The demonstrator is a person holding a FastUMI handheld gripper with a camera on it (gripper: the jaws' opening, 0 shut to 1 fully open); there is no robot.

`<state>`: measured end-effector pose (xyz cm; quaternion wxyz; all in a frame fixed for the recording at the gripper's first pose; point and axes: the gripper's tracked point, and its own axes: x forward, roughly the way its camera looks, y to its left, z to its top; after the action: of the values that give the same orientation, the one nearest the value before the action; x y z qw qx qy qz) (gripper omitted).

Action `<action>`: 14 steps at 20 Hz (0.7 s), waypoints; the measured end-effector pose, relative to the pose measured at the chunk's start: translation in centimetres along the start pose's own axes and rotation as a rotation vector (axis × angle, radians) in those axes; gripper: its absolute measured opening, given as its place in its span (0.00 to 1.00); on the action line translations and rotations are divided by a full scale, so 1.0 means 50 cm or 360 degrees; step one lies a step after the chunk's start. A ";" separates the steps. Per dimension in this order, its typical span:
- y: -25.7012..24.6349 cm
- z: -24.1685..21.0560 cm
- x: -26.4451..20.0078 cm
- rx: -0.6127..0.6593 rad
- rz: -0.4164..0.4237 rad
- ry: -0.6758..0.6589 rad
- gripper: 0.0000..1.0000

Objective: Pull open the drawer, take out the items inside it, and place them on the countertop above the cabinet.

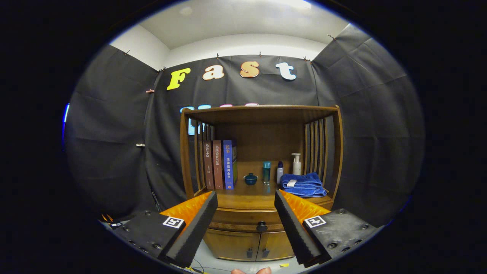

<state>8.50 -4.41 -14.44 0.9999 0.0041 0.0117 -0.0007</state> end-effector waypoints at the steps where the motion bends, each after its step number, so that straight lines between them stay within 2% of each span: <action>1: -0.008 -0.027 0.019 0.0005 -0.0002 -0.0006 0.99; 9: -0.054 -0.344 0.170 0.0009 -0.0016 0.0328 1.00; 14: -0.084 -0.455 0.254 0.0032 -0.0088 0.0454 1.00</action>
<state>20.65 -8.46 -37.52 0.9876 0.0139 0.1538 -0.0278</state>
